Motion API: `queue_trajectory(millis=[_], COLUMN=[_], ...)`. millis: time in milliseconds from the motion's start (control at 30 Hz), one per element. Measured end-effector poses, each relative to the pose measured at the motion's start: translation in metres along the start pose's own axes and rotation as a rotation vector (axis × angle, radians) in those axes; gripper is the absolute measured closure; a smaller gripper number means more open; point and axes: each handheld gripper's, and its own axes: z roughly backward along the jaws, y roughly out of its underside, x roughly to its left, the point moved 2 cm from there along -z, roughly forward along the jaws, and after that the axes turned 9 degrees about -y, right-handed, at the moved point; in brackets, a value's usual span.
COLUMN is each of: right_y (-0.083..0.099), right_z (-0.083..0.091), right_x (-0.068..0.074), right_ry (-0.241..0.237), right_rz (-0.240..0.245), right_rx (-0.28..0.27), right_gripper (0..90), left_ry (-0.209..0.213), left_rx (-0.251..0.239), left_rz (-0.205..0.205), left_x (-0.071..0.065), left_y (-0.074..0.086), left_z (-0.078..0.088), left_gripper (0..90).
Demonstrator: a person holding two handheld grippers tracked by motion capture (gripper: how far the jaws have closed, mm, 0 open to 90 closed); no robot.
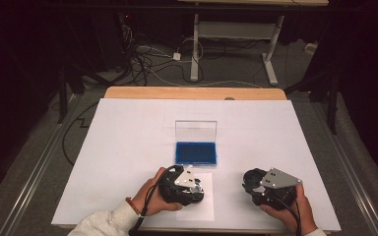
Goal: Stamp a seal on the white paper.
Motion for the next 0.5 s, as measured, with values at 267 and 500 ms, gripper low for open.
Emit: queue_trajectory(millis=[267, 500], right_y=[0.0003, 0.0011], right_z=[-0.0003, 0.0008], right_x=[-0.0001, -0.001], right_ry=[-0.002, -0.001], right_rz=[-0.005, -0.007], right_rx=[0.001, -0.003], right_gripper=[38.3, 38.3], left_ry=[-0.003, 0.002], left_rx=[0.015, 0.007], left_rz=[-0.008, 0.002], left_x=[-0.0007, -0.0003], left_y=[0.0011, 0.0016], left_z=[0.0011, 0.0], left_gripper=[54.5, 54.5])
